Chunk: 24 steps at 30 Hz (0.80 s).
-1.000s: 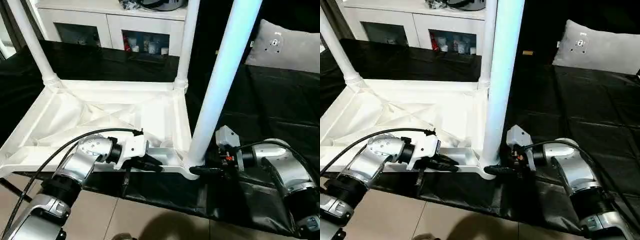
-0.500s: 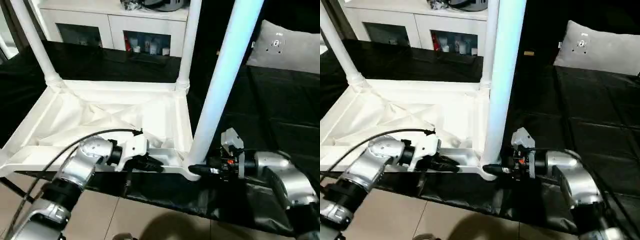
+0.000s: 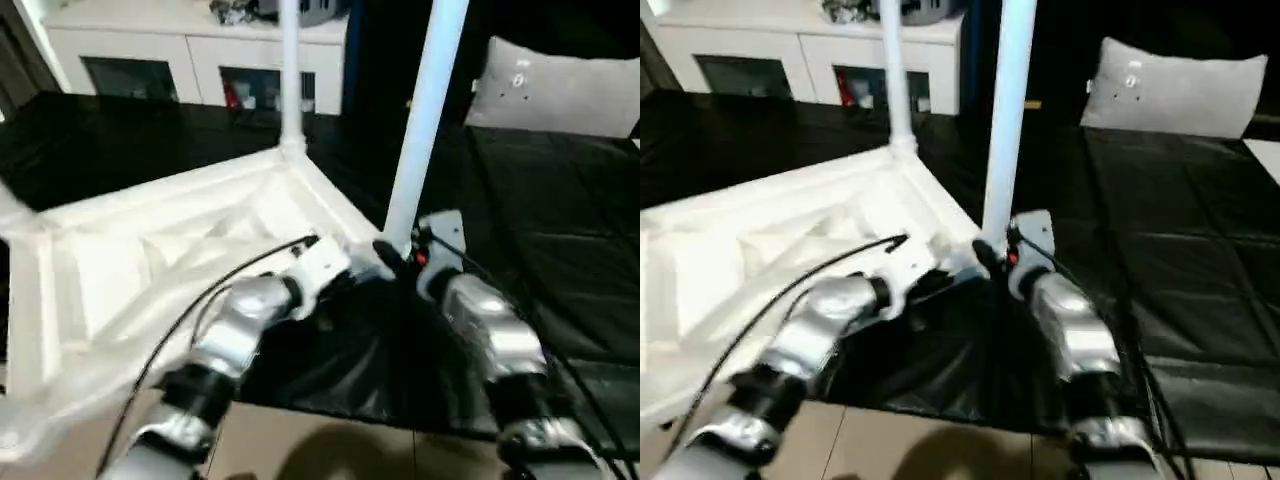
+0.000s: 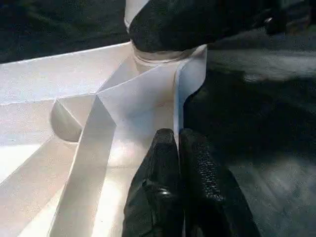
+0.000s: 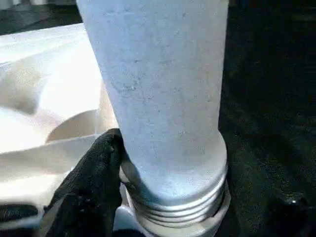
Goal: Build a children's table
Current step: Rotate leg to tighten
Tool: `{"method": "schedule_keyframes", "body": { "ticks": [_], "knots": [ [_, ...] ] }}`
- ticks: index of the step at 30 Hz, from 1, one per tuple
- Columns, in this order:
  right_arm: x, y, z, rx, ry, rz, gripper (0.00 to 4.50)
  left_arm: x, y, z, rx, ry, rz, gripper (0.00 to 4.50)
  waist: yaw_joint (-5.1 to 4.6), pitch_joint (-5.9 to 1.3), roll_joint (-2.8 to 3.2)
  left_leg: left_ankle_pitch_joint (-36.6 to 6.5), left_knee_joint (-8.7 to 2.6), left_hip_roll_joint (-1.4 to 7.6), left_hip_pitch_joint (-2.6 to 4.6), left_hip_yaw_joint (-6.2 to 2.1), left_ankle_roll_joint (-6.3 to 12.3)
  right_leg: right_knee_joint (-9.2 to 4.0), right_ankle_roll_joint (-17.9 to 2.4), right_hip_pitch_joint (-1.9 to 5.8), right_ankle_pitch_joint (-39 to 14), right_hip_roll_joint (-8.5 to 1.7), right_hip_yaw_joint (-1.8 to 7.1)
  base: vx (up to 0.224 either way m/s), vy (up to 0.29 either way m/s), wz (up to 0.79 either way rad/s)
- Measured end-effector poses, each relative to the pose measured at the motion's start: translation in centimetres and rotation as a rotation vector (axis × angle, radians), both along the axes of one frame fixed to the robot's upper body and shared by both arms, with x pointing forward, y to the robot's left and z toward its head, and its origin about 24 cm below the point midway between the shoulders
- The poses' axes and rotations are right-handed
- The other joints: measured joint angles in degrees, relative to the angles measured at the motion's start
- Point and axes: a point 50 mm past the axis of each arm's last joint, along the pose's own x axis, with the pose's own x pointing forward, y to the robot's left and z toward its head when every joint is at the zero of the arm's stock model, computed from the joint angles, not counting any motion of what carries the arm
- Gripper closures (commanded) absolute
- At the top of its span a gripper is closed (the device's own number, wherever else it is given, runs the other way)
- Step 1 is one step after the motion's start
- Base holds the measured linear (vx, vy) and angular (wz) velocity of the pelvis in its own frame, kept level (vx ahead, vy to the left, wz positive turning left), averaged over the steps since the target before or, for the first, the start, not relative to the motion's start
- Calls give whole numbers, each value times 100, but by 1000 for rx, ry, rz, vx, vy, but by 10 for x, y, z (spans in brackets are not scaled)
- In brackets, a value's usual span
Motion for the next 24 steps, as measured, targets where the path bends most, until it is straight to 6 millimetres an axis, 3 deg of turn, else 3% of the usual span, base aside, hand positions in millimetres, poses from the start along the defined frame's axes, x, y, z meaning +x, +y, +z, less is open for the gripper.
{"method": "schedule_keyframes", "body": {
  "ticks": [2,5,6,10,12,16,24],
  "knots": [
    [0,-2,1,18,-9,-22,115,0,-4,1,3,-12,4,450,28,-1,2,-6,-1,-1,-15,0,18,-3,1,-9,-8,0,0,0,0,0],
    [-1,-2,1,31,-29,-25,108,0,-6,2,10,-22,4,450,63,-1,2,2,0,0,-27,2,45,-3,0,-19,-13,0,0,0,0,0],
    [-2,-3,0,31,-37,-26,78,0,-7,2,12,-25,3,450,78,-1,2,3,1,0,-27,2,45,-3,-1,-20,-13,0,0,0,0,0],
    [-10,-11,-4,44,-65,8,62,-1,-7,2,15,-28,-8,450,129,0,2,-11,2,0,-25,3,23,-3,0,-21,-13,-1,0,0,0,0],
    [-15,-16,-5,40,-75,51,24,0,-5,2,15,-26,-16,450,128,0,1,-10,3,0,-27,2,23,-3,0,-21,-13,-1,0,0,0,0],
    [-25,-29,-4,8,-90,202,8,3,8,2,29,-27,-27,450,96,2,0,-9,4,4,-26,2,22,0,-3,-23,-6,5,-1,0,0,0],
    [-32,-51,11,-28,-115,442,8,0,31,4,62,-28,-185,450,137,3,-1,-9,17,8,-29,2,25,-3,-6,-23,-4,5,-3,0,0,0]
  ]
}}
